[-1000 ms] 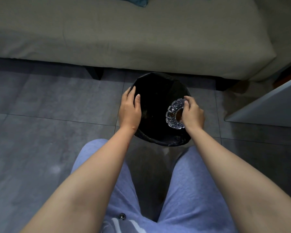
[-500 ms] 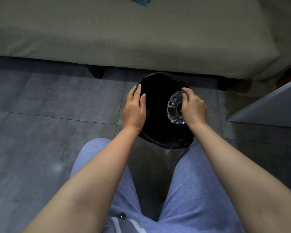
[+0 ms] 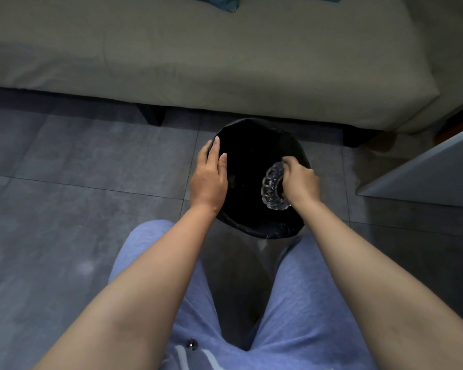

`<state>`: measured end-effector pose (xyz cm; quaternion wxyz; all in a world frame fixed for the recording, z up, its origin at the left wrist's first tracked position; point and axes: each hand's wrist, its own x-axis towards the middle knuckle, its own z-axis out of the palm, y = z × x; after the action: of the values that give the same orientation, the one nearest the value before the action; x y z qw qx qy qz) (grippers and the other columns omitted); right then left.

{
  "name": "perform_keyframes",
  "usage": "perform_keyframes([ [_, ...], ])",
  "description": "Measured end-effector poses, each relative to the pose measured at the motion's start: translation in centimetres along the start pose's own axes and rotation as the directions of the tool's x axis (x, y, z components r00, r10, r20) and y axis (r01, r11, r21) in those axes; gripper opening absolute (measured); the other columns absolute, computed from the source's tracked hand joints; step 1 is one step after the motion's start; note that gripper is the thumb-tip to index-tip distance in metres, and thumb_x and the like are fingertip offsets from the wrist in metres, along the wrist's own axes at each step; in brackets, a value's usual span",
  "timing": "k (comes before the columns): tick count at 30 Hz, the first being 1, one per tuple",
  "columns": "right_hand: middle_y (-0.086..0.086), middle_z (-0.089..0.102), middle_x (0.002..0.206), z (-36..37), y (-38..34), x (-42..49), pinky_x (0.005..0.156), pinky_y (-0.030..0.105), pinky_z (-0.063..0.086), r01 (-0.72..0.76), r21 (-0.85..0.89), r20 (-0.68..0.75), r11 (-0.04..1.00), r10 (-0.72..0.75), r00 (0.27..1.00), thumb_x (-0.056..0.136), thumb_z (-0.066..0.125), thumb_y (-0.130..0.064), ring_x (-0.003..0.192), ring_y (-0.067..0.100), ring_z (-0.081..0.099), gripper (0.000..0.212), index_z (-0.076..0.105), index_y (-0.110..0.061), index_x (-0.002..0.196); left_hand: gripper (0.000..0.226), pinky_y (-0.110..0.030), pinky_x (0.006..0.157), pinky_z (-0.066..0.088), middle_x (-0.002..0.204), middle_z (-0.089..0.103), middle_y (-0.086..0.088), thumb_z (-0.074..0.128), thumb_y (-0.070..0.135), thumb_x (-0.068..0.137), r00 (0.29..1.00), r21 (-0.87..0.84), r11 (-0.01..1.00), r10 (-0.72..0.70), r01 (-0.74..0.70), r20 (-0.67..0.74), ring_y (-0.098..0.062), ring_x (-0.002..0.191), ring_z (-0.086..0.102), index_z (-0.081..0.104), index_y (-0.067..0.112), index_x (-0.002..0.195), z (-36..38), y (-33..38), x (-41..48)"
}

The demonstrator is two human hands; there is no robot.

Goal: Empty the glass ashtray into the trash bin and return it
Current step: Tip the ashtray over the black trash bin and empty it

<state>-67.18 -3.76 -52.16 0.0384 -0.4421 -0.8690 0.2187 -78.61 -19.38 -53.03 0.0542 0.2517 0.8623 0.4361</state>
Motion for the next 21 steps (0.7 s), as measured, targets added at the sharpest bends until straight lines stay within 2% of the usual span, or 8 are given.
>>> perform_keyframes([
  [2,0.023,0.071,0.106,0.1,0.1,0.1,0.081,0.042,0.051,-0.028,0.047,-0.035,0.998,0.029,0.999,0.104,0.033,-0.024,0.1,0.043,0.067,0.038,0.052,-0.018,0.137,0.046,-0.031,0.102,0.044,0.155,0.038,-0.006,0.038,0.028,0.106,1.0,-0.003,1.0,0.011,-0.011,-0.004,-0.021,0.137,0.046,0.038,0.016,0.15,0.0,0.0,0.0],
  [5,0.022,0.069,0.108,0.4,0.2,-0.1,0.069,0.038,0.041,-0.018,-0.14,0.025,0.99,0.021,0.999,0.102,0.031,-0.013,0.1,0.043,0.064,0.042,0.045,-0.018,0.142,0.046,-0.03,0.102,0.044,0.154,0.039,-0.007,0.038,0.027,0.106,1.0,-0.01,1.0,0.003,-0.003,-0.016,-0.022,0.135,0.047,0.038,0.015,0.15,-0.1,-0.2,0.1],
  [6,0.022,0.069,0.108,0.3,0.1,-0.2,0.069,0.038,0.039,-0.01,-0.151,0.012,0.989,0.012,1.0,0.103,0.031,-0.014,0.099,0.043,0.064,0.042,0.045,-0.018,0.142,0.046,-0.03,0.101,0.044,0.154,0.039,-0.007,0.039,0.027,0.106,1.0,-0.013,1.0,-0.004,0.004,-0.013,-0.022,0.135,0.048,0.038,0.015,0.15,-0.1,-0.2,0.0],
  [9,0.021,0.07,0.107,0.1,-0.6,0.0,0.072,0.042,0.044,0.054,-0.092,-0.074,0.994,-0.061,0.995,0.105,0.03,-0.026,0.099,0.043,0.065,0.039,0.049,-0.019,0.139,0.046,-0.031,0.102,0.044,0.154,0.04,-0.008,0.039,0.026,0.105,1.0,-0.01,1.0,-0.001,0.0,-0.023,-0.023,0.135,0.047,0.038,0.015,0.15,-0.2,-0.4,-0.1],
  [12,0.019,0.072,0.108,0.0,-1.5,-0.1,0.079,0.044,0.049,0.092,-0.047,-0.093,0.995,-0.096,0.991,0.105,0.033,-0.028,0.101,0.042,0.066,0.039,0.051,-0.02,0.139,0.047,-0.034,0.105,0.043,0.153,0.04,-0.01,0.04,0.026,0.105,1.0,-0.015,1.0,-0.007,0.007,-0.019,-0.024,0.136,0.047,0.039,0.014,0.15,-0.2,-0.7,0.0],
  [18,0.017,0.075,0.103,-0.6,-2.2,-0.6,0.086,0.046,0.053,0.083,0.167,-0.109,0.983,-0.065,0.992,0.104,0.037,-0.028,0.094,0.04,0.07,0.036,0.055,-0.024,0.135,0.049,-0.037,0.105,0.045,0.154,0.038,-0.01,0.039,0.029,0.105,1.0,-0.006,1.0,-0.024,0.024,-0.012,-0.025,0.136,0.046,0.036,0.016,0.152,-0.4,-1.4,-0.1],
  [19,0.018,0.075,0.103,-0.6,-2.2,-0.5,0.085,0.045,0.053,0.078,0.164,-0.093,0.983,-0.064,0.994,0.104,0.037,-0.027,0.093,0.041,0.07,0.036,0.055,-0.024,0.135,0.049,-0.038,0.105,0.044,0.155,0.038,-0.01,0.039,0.03,0.105,1.0,-0.008,1.0,-0.025,0.025,-0.009,-0.025,0.137,0.046,0.035,0.016,0.152,-0.5,-1.5,0.0],
  [21,0.021,0.072,0.107,-0.4,-1.7,-0.3,0.077,0.042,0.049,0.066,-0.001,-0.014,0.998,-0.066,0.998,0.104,0.034,-0.022,0.098,0.044,0.066,0.038,0.05,-0.021,0.138,0.049,-0.038,0.106,0.045,0.156,0.036,-0.009,0.038,0.031,0.105,1.0,-0.006,1.0,-0.03,0.03,-0.002,-0.025,0.138,0.044,0.034,0.017,0.152,-0.5,-1.5,0.0],
])
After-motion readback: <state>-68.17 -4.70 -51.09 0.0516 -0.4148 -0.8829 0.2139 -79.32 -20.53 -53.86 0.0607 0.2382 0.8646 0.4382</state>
